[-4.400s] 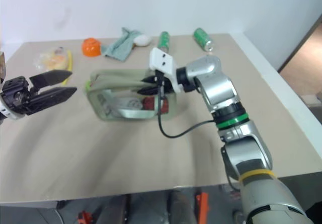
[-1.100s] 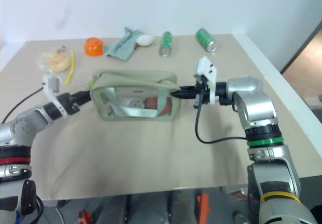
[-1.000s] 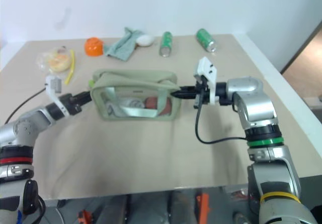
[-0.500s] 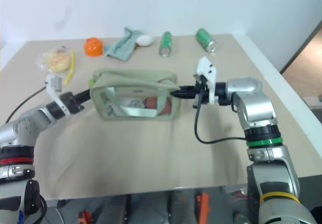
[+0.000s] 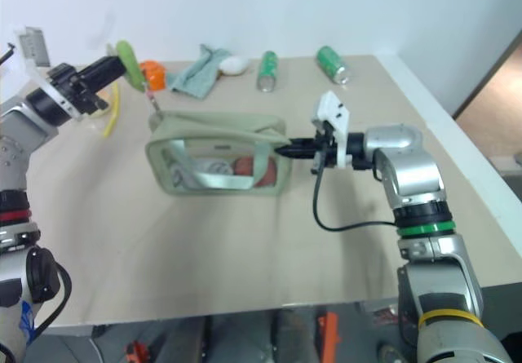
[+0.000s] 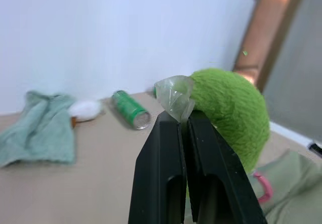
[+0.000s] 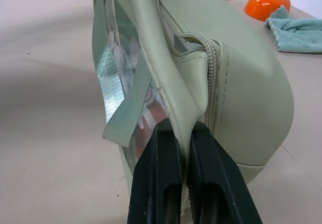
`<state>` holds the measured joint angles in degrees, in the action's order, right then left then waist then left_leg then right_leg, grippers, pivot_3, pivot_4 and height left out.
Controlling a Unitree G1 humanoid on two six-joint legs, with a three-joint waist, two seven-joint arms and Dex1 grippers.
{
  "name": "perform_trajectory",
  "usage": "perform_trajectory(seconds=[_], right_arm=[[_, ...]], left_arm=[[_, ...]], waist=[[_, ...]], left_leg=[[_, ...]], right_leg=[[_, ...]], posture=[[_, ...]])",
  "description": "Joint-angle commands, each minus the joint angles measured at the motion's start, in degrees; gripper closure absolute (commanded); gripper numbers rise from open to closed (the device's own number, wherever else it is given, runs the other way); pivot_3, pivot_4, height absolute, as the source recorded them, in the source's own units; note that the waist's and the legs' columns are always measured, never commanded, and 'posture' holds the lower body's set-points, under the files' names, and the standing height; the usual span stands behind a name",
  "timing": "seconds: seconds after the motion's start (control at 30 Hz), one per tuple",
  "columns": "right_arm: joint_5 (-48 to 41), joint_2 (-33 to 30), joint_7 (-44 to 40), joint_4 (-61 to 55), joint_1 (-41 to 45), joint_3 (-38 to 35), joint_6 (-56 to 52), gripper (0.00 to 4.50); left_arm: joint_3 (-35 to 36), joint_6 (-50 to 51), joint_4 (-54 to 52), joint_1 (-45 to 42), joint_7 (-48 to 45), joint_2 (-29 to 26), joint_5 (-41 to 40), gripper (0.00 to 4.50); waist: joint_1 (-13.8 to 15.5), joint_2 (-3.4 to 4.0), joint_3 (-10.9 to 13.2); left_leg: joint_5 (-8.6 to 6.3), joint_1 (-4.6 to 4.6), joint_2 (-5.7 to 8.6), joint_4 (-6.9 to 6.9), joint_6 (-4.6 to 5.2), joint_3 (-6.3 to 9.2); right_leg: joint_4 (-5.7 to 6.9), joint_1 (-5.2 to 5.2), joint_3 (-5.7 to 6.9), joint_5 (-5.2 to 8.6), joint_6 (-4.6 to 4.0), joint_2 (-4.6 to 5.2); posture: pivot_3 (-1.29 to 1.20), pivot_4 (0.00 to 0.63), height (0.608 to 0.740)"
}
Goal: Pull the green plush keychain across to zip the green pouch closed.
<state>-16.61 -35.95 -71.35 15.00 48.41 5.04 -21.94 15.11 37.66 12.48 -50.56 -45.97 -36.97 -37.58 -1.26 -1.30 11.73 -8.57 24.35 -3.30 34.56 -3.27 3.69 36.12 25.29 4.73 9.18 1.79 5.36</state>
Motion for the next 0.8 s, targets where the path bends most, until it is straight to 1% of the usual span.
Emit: perform_trajectory(seconds=[0.03, 0.2, 0.43, 0.57, 0.8], right_arm=[[0.0, 0.2, 0.0, -0.2, 1.0, -0.1, 0.3, 4.50], [-0.2, 0.1, 0.7, -0.9, 0.3, -0.5, 0.0, 4.50], [-0.4, 0.2, 1.1, -1.5, -0.1, -0.7, -0.2, 4.50], [-0.4, 0.3, 1.2, -1.6, -0.1, -0.7, -0.1, 4.50], [-0.5, 0.6, 1.4, -1.3, 0.1, -0.6, 0.2, 4.50]], left_arm=[[-5.8, -1.3, -6.0, -4.0, -4.5, -1.4, 2.4, 4.47], [-13.7, -3.1, -11.6, -5.6, -11.6, -2.7, 6.0, 4.47], [-15.9, -4.0, -10.6, -5.9, -15.4, -3.3, 8.5, 4.47], [-16.0, -3.7, -7.8, -5.8, -15.9, -4.3, 10.5, 3.25], [-15.5, -4.8, -7.0, -5.6, -16.7, -5.2, 12.6, 0.85]], waist=[[0.0, -0.02, 0.0], [-0.2, -0.02, 0.0], [-0.1, -0.03, 0.0], [-0.1, -0.03, 0.0], [-0.1, -0.03, 0.0]], left_leg=[[0.00, 0.02, 0.00, 0.01, 0.00, 0.00], [-0.01, -0.02, 0.00, 0.00, 0.01, -0.15], [-0.01, -0.03, 0.00, 0.01, 0.01, -0.18], [-0.01, -0.03, 0.00, 0.01, 0.02, -0.18], [-0.01, -0.02, 0.00, 0.01, 0.02, -0.19]], right_leg=[[0.00, 0.00, 0.00, 0.00, 0.00, 0.00], [-0.01, 0.03, -0.15, 0.08, -0.13, 0.00], [-0.01, 0.04, -0.19, 0.10, -0.16, 0.00], [0.00, 0.04, -0.19, 0.10, -0.16, 0.00], [-0.01, 0.05, -0.20, 0.10, -0.16, 0.00]], posture=[[0.00, 0.150, 0.740], [0.00, 0.150, 0.740], [0.00, 0.150, 0.740], [0.00, 0.150, 0.740], [0.00, 0.150, 0.740]])
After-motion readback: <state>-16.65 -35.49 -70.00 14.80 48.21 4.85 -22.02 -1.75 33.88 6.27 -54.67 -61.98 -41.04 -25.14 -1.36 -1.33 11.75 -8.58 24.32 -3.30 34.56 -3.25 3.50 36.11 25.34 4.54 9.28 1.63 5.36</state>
